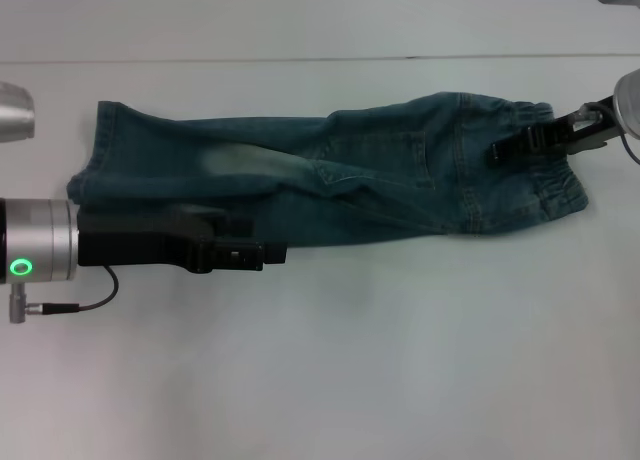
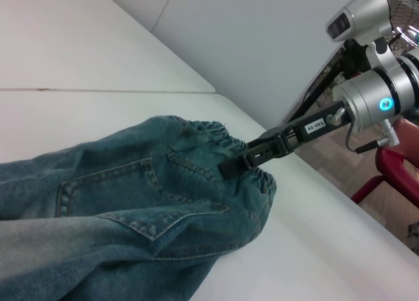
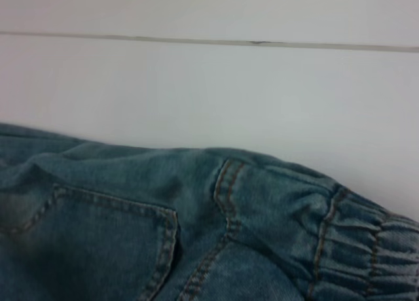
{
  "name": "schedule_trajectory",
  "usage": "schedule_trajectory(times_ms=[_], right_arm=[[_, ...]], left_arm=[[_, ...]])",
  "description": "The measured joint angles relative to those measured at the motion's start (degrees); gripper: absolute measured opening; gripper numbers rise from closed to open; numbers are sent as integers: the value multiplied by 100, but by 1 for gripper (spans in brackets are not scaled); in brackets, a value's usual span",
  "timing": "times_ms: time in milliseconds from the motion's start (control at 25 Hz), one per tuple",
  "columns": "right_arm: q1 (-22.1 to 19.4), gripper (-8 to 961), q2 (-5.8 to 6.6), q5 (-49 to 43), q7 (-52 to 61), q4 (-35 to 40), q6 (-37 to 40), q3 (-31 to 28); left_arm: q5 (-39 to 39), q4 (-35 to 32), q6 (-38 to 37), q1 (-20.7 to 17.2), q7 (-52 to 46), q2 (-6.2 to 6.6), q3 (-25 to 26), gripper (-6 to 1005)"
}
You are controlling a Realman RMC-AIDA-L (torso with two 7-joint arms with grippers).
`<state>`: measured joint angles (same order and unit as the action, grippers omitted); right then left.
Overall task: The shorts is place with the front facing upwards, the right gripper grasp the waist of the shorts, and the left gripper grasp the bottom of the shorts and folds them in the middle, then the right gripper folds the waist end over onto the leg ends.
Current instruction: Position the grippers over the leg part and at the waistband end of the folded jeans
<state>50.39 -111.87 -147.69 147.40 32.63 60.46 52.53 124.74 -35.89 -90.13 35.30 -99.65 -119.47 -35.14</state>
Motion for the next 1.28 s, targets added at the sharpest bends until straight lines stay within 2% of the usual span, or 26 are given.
schedule_trajectory(times_ms=[240, 480, 720, 920, 1040, 1280], right_arm=[[41, 857, -26, 1, -18, 13, 30, 66], [-39, 850, -6, 29, -219, 244, 430, 23], [-112, 625, 70, 18, -316, 382, 737, 14], [-141, 375, 115, 28, -396, 459, 858, 3], [-142, 147, 161, 36, -487, 462, 965, -93], [-170, 131, 273, 41, -608, 597, 1353, -436]], left_arm=[[0, 58, 58, -4, -2, 2, -1, 856], [-1, 58, 59, -14, -2, 2, -2, 853], [-14, 57, 66, -12, -2, 2, -2, 851], [-41, 55, 69, 12, 0, 2, -2, 848], [-53, 52, 119, 49, 10, -22, 12, 847], [-64, 17, 470, 231, 58, -219, 17, 844]])
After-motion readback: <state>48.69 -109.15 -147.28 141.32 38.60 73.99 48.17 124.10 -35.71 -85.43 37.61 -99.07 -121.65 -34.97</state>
